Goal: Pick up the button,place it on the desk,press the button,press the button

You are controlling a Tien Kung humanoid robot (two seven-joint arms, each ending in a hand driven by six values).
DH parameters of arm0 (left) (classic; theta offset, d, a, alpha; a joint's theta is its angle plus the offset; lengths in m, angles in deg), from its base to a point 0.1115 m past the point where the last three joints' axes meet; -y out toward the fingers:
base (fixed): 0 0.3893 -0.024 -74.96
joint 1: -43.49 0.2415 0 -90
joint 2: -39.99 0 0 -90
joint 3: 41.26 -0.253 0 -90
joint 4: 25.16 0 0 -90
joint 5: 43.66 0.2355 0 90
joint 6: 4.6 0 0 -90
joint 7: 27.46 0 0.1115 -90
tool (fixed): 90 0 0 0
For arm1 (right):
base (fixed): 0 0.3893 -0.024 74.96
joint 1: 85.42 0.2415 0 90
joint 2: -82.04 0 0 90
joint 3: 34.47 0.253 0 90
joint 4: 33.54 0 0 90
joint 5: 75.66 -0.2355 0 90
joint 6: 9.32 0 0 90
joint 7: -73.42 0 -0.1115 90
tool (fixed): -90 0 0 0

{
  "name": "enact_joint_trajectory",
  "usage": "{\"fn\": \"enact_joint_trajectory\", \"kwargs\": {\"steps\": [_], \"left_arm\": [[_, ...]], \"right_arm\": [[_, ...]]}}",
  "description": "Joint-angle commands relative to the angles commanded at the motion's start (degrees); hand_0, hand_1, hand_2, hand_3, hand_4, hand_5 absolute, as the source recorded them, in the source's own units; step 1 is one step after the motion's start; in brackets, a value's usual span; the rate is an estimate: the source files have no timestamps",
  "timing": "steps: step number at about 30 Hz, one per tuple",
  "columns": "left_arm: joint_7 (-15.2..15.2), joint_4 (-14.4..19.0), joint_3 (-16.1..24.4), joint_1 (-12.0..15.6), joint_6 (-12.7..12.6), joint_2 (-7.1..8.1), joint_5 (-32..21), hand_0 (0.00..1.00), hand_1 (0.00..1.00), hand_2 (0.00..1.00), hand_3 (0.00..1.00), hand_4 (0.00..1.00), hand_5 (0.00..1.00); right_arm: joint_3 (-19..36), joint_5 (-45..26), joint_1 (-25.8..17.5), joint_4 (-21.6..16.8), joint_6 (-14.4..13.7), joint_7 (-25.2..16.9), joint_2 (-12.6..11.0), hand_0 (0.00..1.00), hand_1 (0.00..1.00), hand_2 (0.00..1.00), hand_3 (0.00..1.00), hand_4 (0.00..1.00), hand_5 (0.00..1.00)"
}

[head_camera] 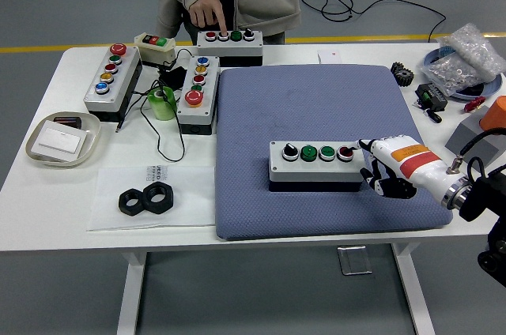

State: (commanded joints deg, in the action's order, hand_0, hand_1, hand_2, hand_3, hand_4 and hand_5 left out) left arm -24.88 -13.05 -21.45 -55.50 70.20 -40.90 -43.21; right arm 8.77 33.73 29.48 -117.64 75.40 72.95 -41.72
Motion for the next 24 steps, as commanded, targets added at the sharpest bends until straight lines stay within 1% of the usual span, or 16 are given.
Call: {"fn": "enact_joint_trajectory", "kwargs": {"steps": [5,11,14,16,18,20,24], "left_arm": [[0.0,0.0,0.0,0.0,0.0,-0.01,0.0,0.732,0.821,0.84,0.809,0.591,0.998],[0.0,0.0,0.1,0.0,0.0,0.0,0.1,0.73,0.821,0.84,0.809,0.591,0.998],[0.0,0.0,0.0,0.0,0.0,0.01,0.0,0.73,0.821,0.84,0.809,0.589,0.998],[0.0,0.0,0.0,0.0,0.0,0.03,0.0,0.73,0.821,0.84,0.809,0.589,0.998],[0.0,0.0,0.1,0.0,0.0,0.04,0.1,0.728,0.821,0.84,0.809,0.589,0.998],[-0.1,0.0,0.1,0.0,0.0,0.05,0.2,0.728,0.821,0.84,0.809,0.589,0.998],[-0.1,0.0,0.1,0.0,0.0,0.06,0.1,0.723,0.821,0.84,0.809,0.589,0.998]], "right_arm": [[-0.6,0.4,0.0,-0.4,1.2,0.2,-0.3,0.366,0.106,0.223,0.767,0.459,0.002],[-0.6,0.6,0.0,-0.7,1.3,0.3,-0.4,0.364,0.105,0.222,0.766,0.46,0.002],[1.3,0.3,-0.3,-2.1,-1.1,-0.3,-0.3,0.368,0.106,0.223,0.77,0.459,0.002],[1.9,0.1,-0.1,-2.9,-2.1,-0.6,-0.3,0.368,0.106,0.223,0.77,0.459,0.002],[2.1,0.1,0.1,-3.5,-2.5,-0.7,-0.2,0.367,0.105,0.223,0.774,0.457,0.002],[1.7,0.0,0.7,-4.1,-2.9,-0.7,0.3,0.367,0.105,0.223,0.774,0.457,0.002],[0.5,0.1,1.5,-3.8,-2.4,-0.4,1.1,0.365,0.104,0.221,0.775,0.455,0.002]]}}
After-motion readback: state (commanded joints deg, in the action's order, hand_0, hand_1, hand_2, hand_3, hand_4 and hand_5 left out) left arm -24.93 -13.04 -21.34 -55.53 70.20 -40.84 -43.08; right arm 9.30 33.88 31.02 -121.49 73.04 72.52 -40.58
